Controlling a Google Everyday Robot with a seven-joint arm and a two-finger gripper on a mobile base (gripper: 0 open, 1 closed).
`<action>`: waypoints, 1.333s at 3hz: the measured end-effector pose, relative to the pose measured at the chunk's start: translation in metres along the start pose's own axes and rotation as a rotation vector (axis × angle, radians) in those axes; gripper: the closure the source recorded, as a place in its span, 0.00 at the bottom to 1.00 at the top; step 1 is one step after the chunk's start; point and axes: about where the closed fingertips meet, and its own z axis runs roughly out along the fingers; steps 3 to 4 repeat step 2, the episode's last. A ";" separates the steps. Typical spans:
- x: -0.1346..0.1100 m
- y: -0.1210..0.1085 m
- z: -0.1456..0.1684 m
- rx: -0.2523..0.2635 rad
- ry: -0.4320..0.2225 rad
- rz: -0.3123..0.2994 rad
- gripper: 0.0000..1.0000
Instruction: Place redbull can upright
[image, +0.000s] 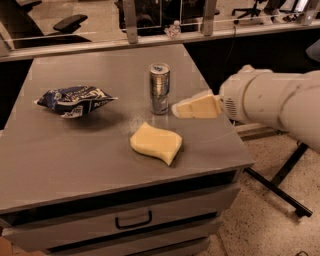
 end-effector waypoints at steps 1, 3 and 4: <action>0.006 -0.018 -0.015 0.057 0.035 -0.007 0.00; 0.006 -0.018 -0.015 0.057 0.035 -0.007 0.00; 0.006 -0.018 -0.015 0.057 0.035 -0.007 0.00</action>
Offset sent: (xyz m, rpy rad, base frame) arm -0.0094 -0.0294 0.0069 -0.0439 0.0075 -0.0650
